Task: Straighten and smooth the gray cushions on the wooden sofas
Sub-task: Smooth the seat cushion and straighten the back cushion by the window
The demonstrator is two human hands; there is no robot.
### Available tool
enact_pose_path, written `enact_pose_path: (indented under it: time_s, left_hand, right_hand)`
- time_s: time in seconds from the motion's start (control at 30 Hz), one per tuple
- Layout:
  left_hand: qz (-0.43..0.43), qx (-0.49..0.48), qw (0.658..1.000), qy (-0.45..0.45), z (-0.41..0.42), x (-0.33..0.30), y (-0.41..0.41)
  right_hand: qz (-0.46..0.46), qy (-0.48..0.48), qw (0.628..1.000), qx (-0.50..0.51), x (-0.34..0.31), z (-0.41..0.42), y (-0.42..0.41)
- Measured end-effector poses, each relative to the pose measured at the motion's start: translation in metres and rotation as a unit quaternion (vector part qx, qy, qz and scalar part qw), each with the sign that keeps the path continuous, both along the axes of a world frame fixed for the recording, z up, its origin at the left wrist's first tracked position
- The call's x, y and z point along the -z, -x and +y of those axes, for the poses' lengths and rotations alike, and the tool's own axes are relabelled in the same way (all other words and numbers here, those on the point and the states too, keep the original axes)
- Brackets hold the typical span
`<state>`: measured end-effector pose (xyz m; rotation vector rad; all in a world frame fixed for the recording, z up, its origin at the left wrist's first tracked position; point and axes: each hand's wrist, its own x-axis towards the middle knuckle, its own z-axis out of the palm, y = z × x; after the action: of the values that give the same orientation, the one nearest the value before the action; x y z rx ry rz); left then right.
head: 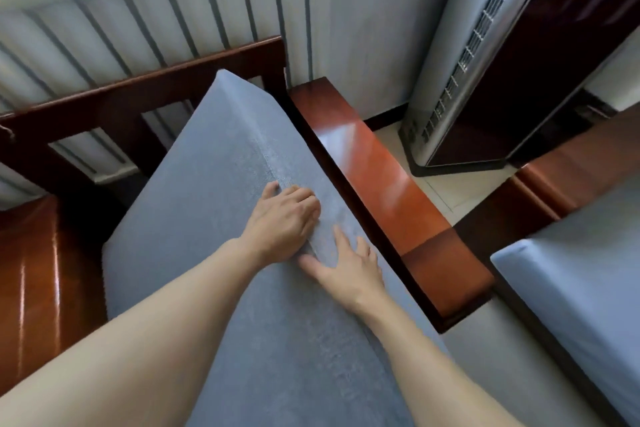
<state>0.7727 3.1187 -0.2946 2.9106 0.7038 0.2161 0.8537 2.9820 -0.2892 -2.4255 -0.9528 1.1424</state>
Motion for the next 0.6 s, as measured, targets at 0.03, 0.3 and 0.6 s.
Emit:
enact_pose_path:
  time_s: [0.03, 0.3, 0.6]
  left_hand:
    - [0.002, 0.008, 1.0, -0.004, 0.001, 0.004, -0.006]
    - [0.049, 0.067, 0.997, -0.007, 0.012, 0.029, -0.04]
    - [0.098, 0.13, 0.987, 0.008, 0.017, 0.087, -0.087]
  right_hand:
    - [-0.016, -0.004, 1.0, -0.008, 0.0, 0.0, 0.003]
    - [-0.224, -0.06, 0.968, 0.097, 0.026, 0.005, 0.029]
    - [-0.327, -0.036, 0.922, 0.204, 0.096, 0.011, 0.01]
